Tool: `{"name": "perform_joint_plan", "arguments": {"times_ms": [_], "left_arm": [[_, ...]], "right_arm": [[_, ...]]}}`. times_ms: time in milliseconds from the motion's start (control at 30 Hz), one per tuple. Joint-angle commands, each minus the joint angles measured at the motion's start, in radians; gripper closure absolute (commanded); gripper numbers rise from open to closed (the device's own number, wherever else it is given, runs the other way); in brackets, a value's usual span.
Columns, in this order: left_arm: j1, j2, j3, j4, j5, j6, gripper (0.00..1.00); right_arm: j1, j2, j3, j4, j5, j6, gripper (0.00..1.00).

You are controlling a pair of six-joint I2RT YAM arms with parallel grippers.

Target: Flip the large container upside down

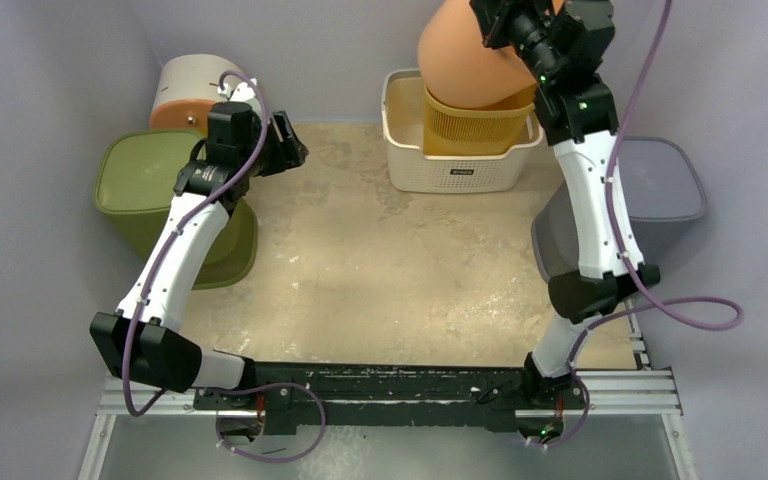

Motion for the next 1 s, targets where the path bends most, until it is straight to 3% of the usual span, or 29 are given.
{"name": "perform_joint_plan", "arguments": {"times_ms": [0, 167, 333, 567, 967], "left_arm": [[0.003, -0.057, 0.057, 0.013, -0.011, 0.008, 0.39], [0.003, -0.071, 0.079, 0.006, -0.03, 0.008, 0.39], [0.003, -0.078, 0.195, -0.022, -0.118, 0.023, 0.37], [0.003, -0.101, 0.269, 0.015, -0.132, -0.027, 0.35], [0.003, -0.189, 0.307, 0.079, -0.174, -0.119, 0.34]], "right_arm": [[0.004, -0.174, -0.026, 0.25, -0.076, 0.031, 1.0], [0.004, -0.215, -0.007, 0.256, -0.145, 0.074, 1.0], [0.033, -0.214, 0.003, 0.188, -0.232, 0.122, 1.0], [0.198, -0.25, -0.124, 0.15, -0.25, 0.139, 1.0], [0.482, -0.359, -0.501, 0.115, -0.097, 0.2, 1.0]]}}
